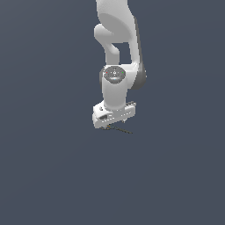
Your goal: Pick up the object and move it to a goal position.
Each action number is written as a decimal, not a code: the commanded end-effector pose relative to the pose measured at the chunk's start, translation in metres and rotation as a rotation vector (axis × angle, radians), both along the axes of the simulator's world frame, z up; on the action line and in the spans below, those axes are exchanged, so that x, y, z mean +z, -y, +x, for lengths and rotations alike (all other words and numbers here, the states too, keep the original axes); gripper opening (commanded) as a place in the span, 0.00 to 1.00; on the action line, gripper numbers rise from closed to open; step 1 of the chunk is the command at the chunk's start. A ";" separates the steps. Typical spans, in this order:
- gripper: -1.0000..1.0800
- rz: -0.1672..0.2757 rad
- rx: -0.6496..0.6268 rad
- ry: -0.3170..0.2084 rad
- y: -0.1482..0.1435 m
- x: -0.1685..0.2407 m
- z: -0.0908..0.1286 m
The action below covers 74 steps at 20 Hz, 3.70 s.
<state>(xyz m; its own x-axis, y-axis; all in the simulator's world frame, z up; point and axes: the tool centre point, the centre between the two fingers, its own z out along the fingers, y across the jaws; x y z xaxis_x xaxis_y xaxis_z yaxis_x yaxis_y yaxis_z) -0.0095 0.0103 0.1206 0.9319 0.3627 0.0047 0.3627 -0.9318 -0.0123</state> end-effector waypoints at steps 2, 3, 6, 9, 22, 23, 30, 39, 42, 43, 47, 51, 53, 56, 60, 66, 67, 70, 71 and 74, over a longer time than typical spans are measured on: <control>0.96 -0.005 0.107 0.001 0.000 -0.012 -0.006; 0.96 -0.007 0.137 0.001 0.000 -0.015 -0.007; 0.96 -0.010 0.229 0.001 -0.001 -0.025 -0.012; 0.96 -0.012 0.320 0.002 -0.001 -0.034 -0.018; 0.96 -0.013 0.577 0.004 -0.005 -0.060 -0.033; 0.96 -0.013 0.586 0.004 -0.005 -0.061 -0.034; 0.96 -0.013 0.601 0.004 -0.005 -0.063 -0.035; 0.96 -0.013 0.604 0.004 -0.006 -0.094 -0.036; 0.96 -0.013 0.606 0.004 -0.006 -0.106 -0.036; 0.96 -0.013 0.606 0.004 -0.005 -0.108 -0.036; 0.96 -0.013 0.606 0.004 -0.006 -0.113 -0.036; 0.00 -0.013 0.606 0.004 -0.006 -0.113 -0.036; 0.00 -0.013 0.606 0.004 -0.006 -0.113 -0.036; 0.00 -0.013 0.606 0.004 -0.006 -0.113 -0.036; 0.00 -0.013 0.612 0.010 -0.009 -0.110 -0.034; 0.00 -0.029 0.621 0.077 0.001 -0.095 -0.012; 0.00 -0.034 0.623 0.096 0.003 -0.090 -0.006; 0.00 -0.051 0.632 0.166 0.013 -0.072 0.015; 0.00 -0.058 0.635 0.194 0.017 -0.065 0.023; 0.00 -0.080 0.644 0.286 0.029 -0.039 0.049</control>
